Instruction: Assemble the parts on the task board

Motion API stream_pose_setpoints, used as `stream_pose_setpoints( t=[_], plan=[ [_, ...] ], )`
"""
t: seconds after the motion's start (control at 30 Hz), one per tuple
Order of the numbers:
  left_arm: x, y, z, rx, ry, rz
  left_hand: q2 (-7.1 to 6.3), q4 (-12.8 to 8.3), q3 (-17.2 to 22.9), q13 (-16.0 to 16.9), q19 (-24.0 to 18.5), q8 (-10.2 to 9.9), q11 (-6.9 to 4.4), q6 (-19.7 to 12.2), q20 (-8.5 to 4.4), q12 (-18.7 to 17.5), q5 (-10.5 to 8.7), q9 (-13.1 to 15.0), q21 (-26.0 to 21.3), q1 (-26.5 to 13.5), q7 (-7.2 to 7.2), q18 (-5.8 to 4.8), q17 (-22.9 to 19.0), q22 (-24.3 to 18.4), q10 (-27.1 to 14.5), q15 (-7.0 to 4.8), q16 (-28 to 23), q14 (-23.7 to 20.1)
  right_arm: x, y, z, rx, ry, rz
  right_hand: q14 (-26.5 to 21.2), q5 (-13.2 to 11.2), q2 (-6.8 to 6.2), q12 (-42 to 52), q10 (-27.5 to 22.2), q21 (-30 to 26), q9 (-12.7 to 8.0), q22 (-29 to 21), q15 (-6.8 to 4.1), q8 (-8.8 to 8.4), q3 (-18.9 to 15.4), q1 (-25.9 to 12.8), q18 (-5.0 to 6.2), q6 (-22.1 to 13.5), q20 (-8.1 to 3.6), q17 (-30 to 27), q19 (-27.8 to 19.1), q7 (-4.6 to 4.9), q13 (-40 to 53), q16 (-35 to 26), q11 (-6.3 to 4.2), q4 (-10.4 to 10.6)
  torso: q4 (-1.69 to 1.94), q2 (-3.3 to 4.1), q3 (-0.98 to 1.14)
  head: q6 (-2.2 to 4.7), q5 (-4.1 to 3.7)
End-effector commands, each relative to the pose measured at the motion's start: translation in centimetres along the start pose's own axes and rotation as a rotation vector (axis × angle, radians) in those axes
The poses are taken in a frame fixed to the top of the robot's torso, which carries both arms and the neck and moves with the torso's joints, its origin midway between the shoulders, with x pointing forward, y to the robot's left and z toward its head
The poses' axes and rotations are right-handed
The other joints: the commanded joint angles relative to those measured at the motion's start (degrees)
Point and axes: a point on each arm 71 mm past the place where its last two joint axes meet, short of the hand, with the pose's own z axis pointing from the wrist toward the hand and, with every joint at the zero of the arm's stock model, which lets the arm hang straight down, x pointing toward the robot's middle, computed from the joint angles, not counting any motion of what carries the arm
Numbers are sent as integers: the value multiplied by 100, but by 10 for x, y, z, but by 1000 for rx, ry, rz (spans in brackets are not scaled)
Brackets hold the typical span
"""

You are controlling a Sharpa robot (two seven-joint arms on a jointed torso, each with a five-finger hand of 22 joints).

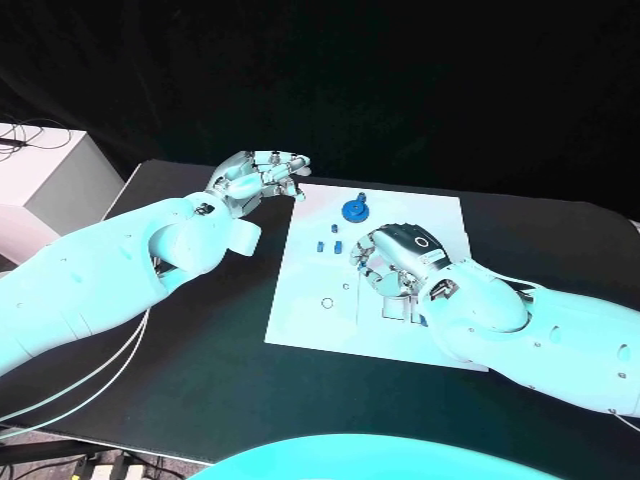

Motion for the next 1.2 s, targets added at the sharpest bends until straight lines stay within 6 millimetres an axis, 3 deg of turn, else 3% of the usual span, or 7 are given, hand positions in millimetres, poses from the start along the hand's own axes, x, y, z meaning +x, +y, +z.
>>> stream_pose_setpoints(
  t=[0.03,0.5,1.2],
  plan=[
    [2,-1,1,5,3,5,2,2,-29,-6,40,32,-1,-19,-7,28,-35,4,-17,56,7,32,-6,-9,-53,17,-33,26,4,5,1,-25,-5,6,300,25,105,18,455,-46,9,768,-28,-37,29,87,-31,26,-41,-4,238,12,263,1,-419,-5,-9,-1,2,-38,47],
    [2,-1,0,4,3,7,5,5,-31,-6,43,36,-1,-13,-7,30,-35,6,-21,61,6,32,-6,-12,-53,17,-33,27,19,13,2,-35,10,23,299,38,105,13,454,-57,10,763,-26,-41,37,87,-28,23,-40,-6,236,15,264,0,-417,-10,-11,7,9,-102,107],
    [0,-1,0,-2,-1,12,5,5,-31,-6,43,36,-1,-13,-7,30,-35,6,-21,61,6,32,-6,-12,-53,17,-33,27,28,14,1,-32,37,19,299,46,104,10,454,-53,10,765,-25,-45,43,86,-29,22,-40,-8,237,16,265,-1,-415,-14,-13,4,5,-162,111]
  ],
)
